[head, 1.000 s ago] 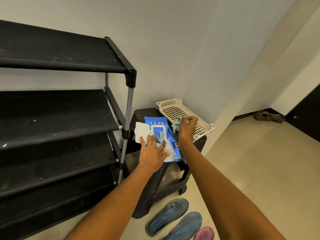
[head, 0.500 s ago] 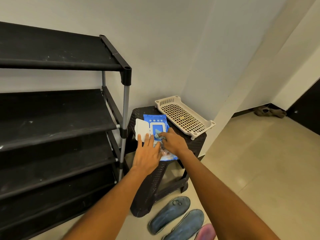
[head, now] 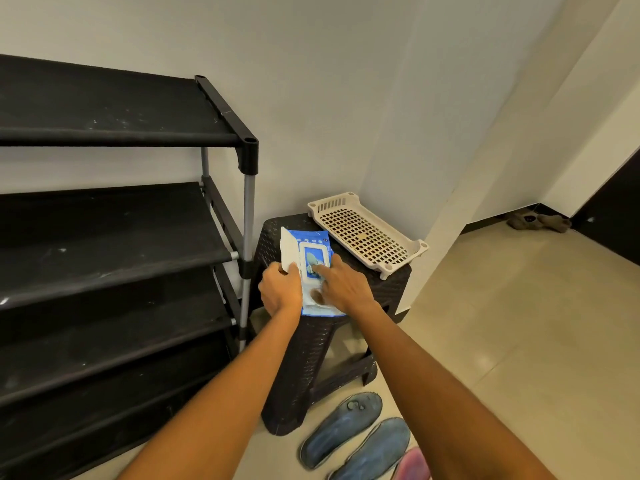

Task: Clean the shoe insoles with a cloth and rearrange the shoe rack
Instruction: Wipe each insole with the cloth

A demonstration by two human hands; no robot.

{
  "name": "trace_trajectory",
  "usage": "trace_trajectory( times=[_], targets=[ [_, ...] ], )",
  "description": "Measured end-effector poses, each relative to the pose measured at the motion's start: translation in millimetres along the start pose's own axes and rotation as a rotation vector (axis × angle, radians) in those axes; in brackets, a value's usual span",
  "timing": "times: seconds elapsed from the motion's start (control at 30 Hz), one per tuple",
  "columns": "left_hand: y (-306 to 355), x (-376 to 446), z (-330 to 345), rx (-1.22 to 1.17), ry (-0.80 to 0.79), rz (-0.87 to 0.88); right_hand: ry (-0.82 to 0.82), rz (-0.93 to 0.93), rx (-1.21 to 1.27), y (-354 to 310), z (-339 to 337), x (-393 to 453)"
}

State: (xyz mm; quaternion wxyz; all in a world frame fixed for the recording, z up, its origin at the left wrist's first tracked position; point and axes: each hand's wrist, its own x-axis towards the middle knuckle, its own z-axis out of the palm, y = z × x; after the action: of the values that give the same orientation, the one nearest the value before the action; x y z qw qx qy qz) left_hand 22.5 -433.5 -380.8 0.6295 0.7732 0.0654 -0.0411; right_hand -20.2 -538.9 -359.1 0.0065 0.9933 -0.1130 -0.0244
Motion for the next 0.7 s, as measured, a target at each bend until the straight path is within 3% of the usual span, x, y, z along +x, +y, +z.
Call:
trace_trajectory(
  times=[0.2, 0.33, 0.43, 0.53, 0.7],
  targets=[
    [-3, 1, -2, 0.061, 0.023, 0.191, -0.028, 0.003, -0.115, -7, -4, 8],
    [-7, 1, -7, 0.318, 0.091, 0.34, 0.08, 0.03, 0.149, -11, -4, 9],
    [-11, 3, -9, 0.514, -0.007, 0.503, 0.201, 0.127, 0.405, -8, 1, 8],
    [-18, 1, -6, 0.573, -0.126, 0.647, 0.138, 0.109, 0.42, -3, 4, 8],
    [-22, -5, 0, 0.474, -0.155, 0.518, 0.044, 0.083, 0.302, -3, 4, 14]
  ],
)
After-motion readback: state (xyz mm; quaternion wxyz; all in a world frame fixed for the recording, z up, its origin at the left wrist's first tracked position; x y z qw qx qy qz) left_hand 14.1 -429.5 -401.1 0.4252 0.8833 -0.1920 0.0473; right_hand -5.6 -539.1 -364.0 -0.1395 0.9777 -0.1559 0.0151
